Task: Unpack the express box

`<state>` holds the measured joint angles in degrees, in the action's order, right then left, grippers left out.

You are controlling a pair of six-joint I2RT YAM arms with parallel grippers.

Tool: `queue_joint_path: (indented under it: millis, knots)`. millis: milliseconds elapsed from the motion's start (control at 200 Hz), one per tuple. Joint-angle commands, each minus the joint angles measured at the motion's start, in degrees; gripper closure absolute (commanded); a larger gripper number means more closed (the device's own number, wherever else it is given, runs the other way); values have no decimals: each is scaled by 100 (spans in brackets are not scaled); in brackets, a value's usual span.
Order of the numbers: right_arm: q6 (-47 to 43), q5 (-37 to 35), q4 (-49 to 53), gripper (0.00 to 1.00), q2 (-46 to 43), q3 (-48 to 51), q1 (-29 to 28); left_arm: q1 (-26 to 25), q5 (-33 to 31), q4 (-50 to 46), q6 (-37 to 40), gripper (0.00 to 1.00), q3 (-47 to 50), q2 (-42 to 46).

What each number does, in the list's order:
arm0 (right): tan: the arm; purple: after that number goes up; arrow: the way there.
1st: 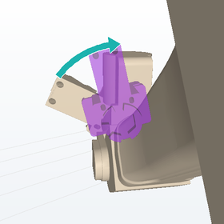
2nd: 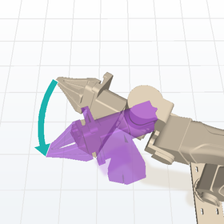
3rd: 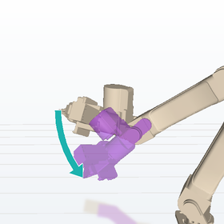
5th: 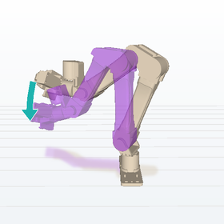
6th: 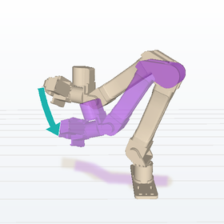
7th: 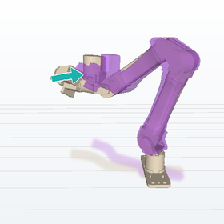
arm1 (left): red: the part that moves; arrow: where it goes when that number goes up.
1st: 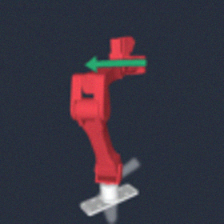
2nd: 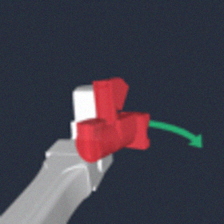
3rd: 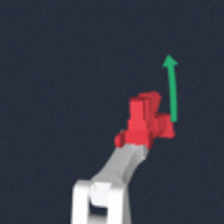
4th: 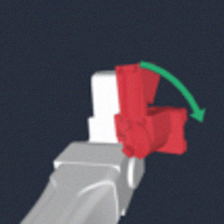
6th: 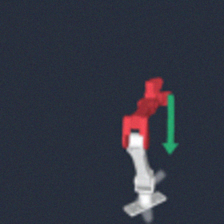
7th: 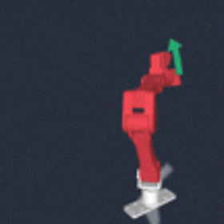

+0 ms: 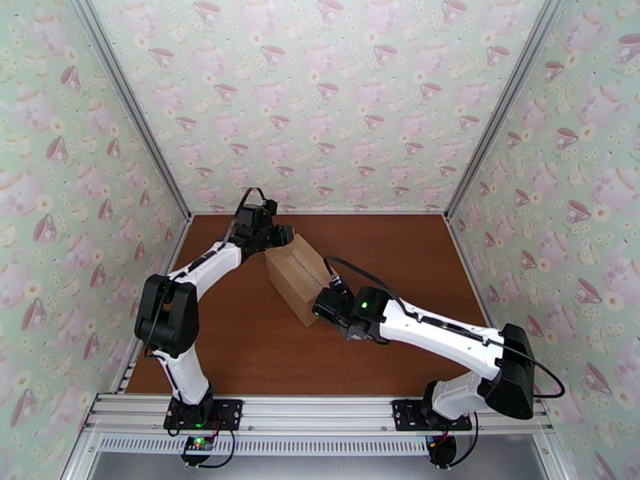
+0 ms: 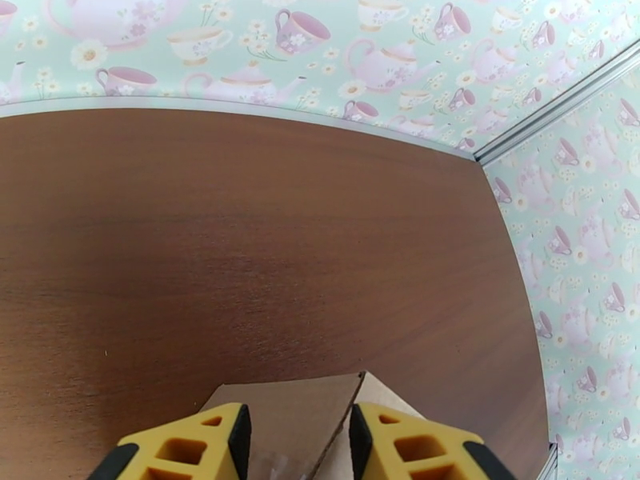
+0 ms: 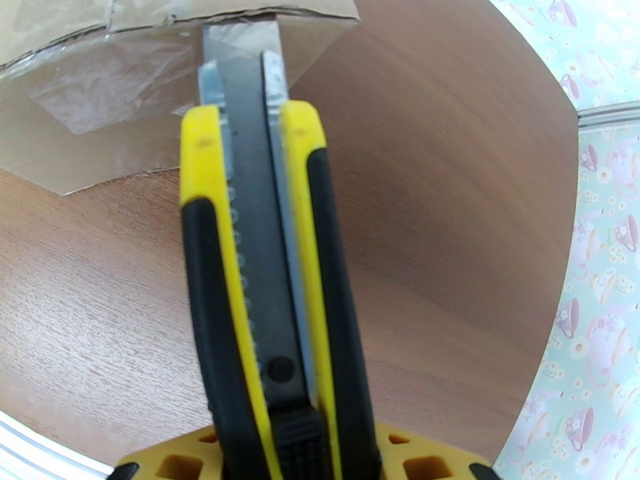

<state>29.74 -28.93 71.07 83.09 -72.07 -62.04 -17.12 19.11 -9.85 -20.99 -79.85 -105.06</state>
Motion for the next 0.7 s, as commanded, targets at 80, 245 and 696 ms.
queue_joint_path:
  millis: [80, 245, 696]
  knots:
    - [-188, 308, -995, 100, -121, -246, 103, -388, 619, -303, -221, 61, 181, 82]
    - [-183, 242, -990, 100, -134, -238, 104, -397, 550, -303, -212, 60, 177, 99]
    - [5, 107, -949, 100, -267, 49, 104, -226, -263, -1019, -92, 57, -1022, -18]
